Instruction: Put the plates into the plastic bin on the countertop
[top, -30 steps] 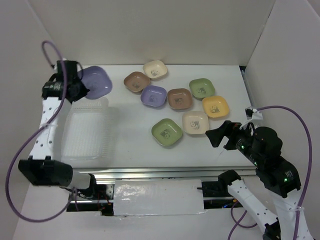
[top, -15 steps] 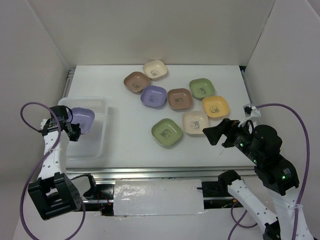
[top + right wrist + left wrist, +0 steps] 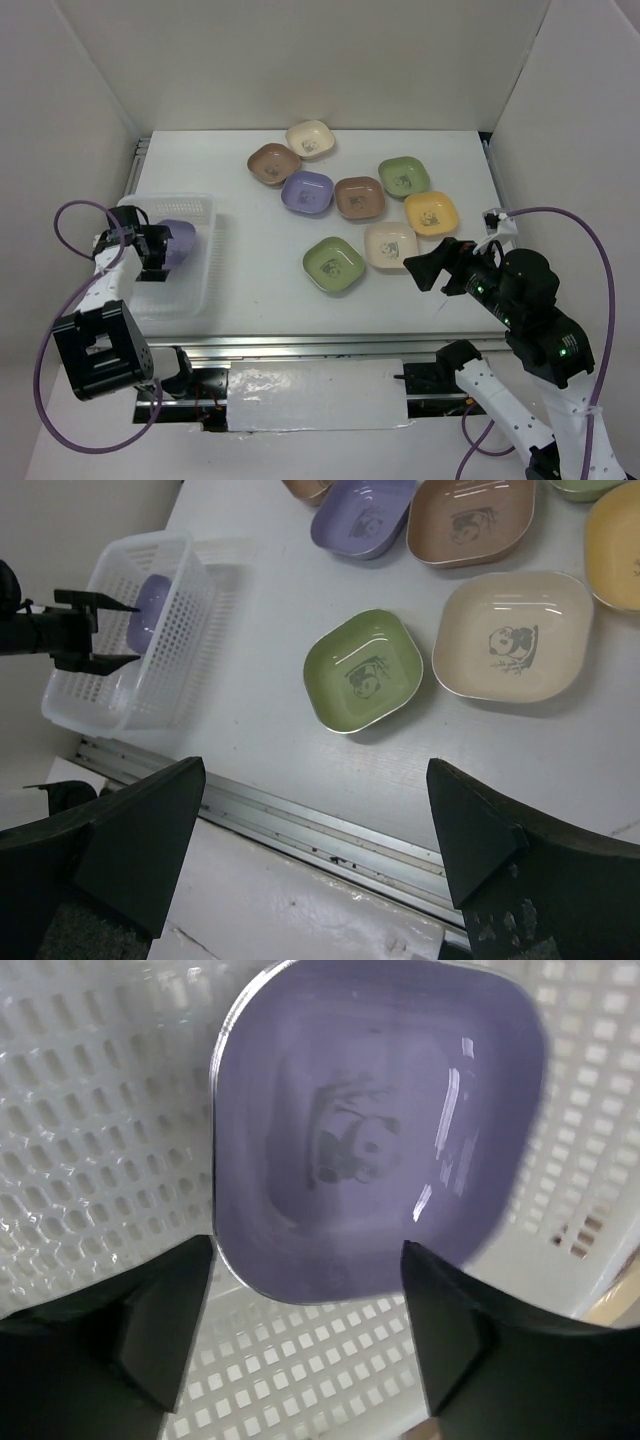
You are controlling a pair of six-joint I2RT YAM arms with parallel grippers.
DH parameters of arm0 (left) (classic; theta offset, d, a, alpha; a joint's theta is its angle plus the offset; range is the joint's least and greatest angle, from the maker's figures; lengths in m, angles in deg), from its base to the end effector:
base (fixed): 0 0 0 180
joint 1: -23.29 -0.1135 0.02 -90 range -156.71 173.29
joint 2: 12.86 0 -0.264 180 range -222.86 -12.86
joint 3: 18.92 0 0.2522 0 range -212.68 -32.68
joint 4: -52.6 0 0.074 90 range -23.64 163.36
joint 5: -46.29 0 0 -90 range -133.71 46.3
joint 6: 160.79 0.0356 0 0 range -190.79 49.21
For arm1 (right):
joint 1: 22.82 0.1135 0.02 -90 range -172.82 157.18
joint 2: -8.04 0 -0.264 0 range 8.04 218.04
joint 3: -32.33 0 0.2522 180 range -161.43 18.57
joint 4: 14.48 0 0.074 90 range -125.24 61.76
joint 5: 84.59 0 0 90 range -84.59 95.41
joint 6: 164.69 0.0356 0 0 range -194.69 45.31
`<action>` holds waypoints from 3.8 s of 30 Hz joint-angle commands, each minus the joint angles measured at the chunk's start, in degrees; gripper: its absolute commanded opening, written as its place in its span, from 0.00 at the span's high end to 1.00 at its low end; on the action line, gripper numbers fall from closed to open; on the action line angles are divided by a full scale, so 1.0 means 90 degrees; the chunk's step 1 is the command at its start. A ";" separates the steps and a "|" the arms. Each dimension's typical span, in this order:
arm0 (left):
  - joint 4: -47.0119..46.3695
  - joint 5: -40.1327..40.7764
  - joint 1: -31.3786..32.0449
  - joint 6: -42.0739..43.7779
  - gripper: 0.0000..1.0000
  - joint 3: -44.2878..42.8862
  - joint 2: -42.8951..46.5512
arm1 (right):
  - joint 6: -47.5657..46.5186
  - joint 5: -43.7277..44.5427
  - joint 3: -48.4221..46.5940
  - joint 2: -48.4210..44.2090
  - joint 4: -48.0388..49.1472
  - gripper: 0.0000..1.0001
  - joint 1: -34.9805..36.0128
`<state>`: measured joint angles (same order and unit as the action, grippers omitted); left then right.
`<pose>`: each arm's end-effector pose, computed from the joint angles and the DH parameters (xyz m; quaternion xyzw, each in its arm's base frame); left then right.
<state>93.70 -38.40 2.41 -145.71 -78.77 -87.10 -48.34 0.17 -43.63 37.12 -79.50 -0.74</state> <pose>0.2367 0.0938 0.2147 -0.7170 0.6294 -0.0952 0.2841 0.0596 0.0277 0.3918 0.0033 0.8093 0.2742 0.5194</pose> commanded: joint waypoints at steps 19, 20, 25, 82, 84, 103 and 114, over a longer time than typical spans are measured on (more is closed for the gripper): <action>0.0176 -0.0618 0.5395 0.5128 0.01 -0.3315 -0.1241 | 0.0041 0.0387 -0.0189 -0.0018 0.0101 0.00 -0.0042; 0.0215 -0.0618 0.5677 0.5227 0.01 -0.3404 -0.1708 | 0.0041 0.0338 -0.0180 -0.0009 0.0100 0.00 -0.0042; -0.0057 -0.0267 0.6275 0.5404 0.01 -0.3542 -0.2764 | 0.0041 0.0181 -0.0111 -0.0077 0.0120 0.00 -0.0042; -0.0713 0.0564 0.0544 -0.0817 1.00 0.0072 0.0173 | 0.0198 -0.0688 0.0543 -0.0067 0.1028 0.00 -0.0003; -0.0645 0.0612 0.0514 -0.0768 0.96 0.0082 0.0211 | 0.0188 -0.0649 0.0514 -0.0028 0.1028 0.00 -0.0003; -0.0163 0.1659 0.4366 0.1261 0.01 -0.2427 0.0401 | 0.0607 0.0883 0.0075 0.0157 0.0746 0.00 -0.0013; 0.0790 0.1501 0.7318 0.2220 0.01 -0.6596 -0.4657 | 0.1057 0.2427 -0.0501 -0.0116 -0.0191 0.00 -0.0042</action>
<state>94.94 -25.68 64.07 -128.92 -132.27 -123.56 -39.55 16.98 -44.94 36.61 -77.95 -0.95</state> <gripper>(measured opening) 0.993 0.998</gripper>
